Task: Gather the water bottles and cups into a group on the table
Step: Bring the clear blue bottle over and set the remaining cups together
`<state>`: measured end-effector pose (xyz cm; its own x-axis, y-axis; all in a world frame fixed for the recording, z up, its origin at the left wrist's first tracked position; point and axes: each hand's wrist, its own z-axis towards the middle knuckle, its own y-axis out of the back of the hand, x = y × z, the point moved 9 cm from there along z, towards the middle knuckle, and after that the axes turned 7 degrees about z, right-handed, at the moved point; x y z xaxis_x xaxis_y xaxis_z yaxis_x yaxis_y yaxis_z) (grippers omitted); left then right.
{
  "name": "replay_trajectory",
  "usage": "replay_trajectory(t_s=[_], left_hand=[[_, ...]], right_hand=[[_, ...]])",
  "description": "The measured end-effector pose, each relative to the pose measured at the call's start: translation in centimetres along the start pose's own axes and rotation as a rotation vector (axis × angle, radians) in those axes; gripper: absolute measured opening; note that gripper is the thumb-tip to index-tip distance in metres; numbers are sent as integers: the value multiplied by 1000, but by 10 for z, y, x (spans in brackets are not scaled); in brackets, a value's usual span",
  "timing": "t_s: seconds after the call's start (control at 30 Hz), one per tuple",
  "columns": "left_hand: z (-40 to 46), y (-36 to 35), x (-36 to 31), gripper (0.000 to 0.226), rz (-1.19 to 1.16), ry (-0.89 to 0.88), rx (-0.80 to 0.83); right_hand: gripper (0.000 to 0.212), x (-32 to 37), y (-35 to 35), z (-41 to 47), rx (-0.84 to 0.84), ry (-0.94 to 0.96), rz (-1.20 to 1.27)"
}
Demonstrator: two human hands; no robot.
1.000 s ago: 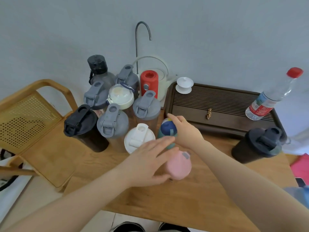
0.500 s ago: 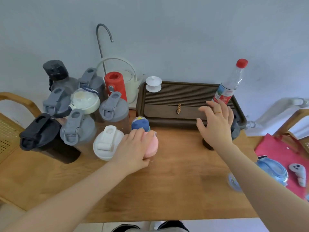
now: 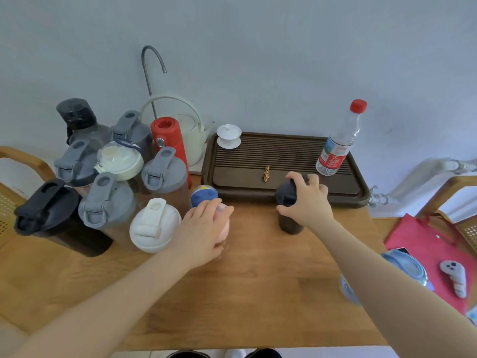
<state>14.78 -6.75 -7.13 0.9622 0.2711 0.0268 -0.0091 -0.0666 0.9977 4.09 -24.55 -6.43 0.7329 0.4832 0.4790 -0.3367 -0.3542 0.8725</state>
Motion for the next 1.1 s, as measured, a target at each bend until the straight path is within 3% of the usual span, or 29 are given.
replay_trajectory(t_s=[0.13, 0.3, 0.5, 0.57, 0.7, 0.77, 0.83, 0.97, 1.03, 1.1], left_hand=[[-5, 0, 7, 72, -96, 52, 10], [-20, 8, 21, 71, -185, 90, -94], [-34, 7, 14, 76, -102, 5, -177], [-33, 13, 2, 67, -142, -58, -236], [-26, 23, -45, 40, -189, -265, -311], [-25, 22, -75, 38, -232, -353, -286], [-26, 19, -101, 37, -250, -417, -268], [-27, 16, -129, 37, -247, -459, -264], [-23, 16, -134, 38, -270, -414, -256], [-19, 15, -137, 41, -329, -339, -225]], right_hand=[[67, 49, -35, -1, 64, 104, 91], [69, 78, -58, 0, 64, 159, 132], [90, 71, -56, -23, 97, 156, 199], [81, 63, -37, -46, 10, 190, 183], [29, 26, 22, -107, -339, 306, 16], [25, -11, 51, -134, -486, 238, -26], [28, -54, 75, -152, -555, 50, -47], [69, -134, 84, -165, -391, -353, 113], [74, -154, 77, -160, -277, -395, 312], [68, -161, 71, -153, -174, -358, 305]])
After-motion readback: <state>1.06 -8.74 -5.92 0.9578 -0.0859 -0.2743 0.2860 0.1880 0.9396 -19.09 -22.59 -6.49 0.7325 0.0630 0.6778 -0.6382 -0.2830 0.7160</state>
